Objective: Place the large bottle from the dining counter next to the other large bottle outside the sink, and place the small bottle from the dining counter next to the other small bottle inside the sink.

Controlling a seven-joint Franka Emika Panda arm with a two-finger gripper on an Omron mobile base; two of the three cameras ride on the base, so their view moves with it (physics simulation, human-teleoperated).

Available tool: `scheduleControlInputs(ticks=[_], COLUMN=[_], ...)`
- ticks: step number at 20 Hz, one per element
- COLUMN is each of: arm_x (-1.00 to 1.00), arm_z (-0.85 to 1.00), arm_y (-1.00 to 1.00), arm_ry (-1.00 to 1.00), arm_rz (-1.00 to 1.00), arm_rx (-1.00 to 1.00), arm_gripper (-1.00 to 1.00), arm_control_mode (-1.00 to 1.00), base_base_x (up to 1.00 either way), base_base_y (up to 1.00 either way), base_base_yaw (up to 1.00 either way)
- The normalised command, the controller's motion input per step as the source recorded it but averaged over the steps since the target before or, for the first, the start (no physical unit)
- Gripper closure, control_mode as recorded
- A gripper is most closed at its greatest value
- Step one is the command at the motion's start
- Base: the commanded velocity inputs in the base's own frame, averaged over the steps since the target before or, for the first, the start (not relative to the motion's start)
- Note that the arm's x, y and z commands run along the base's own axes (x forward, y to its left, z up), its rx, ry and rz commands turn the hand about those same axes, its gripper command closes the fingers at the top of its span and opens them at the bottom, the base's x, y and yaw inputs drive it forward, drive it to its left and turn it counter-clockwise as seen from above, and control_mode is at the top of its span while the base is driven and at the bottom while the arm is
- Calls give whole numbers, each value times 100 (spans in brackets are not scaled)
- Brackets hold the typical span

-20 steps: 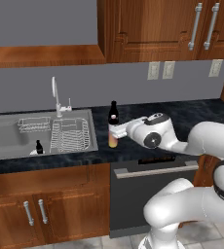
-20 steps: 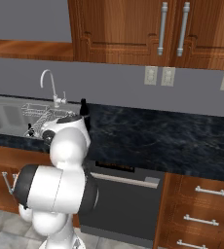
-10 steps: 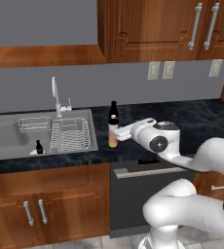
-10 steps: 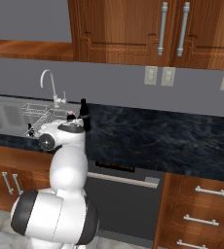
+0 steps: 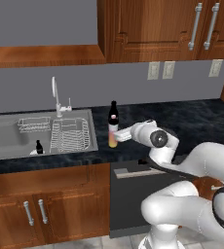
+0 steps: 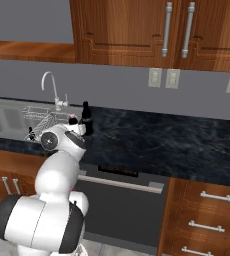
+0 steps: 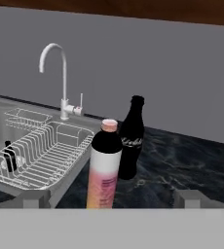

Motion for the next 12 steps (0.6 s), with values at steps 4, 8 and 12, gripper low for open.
scheduleControlInputs(ticks=[4, 8, 12], arm_x=[0, 2, 5], arm_z=[44, 75, 63], arm_y=[0, 0, 0], arm_ry=[29, 22, 20], arm_rz=[0, 0, 0], arm_rx=[0, 0, 0], arm_gripper=[-100, -100, -100], arm_control_mode=[-100, -100, -100], base_base_x=[0, 0, 0], base_base_y=[0, 0, 0], base_base_yaw=[0, 0, 0])
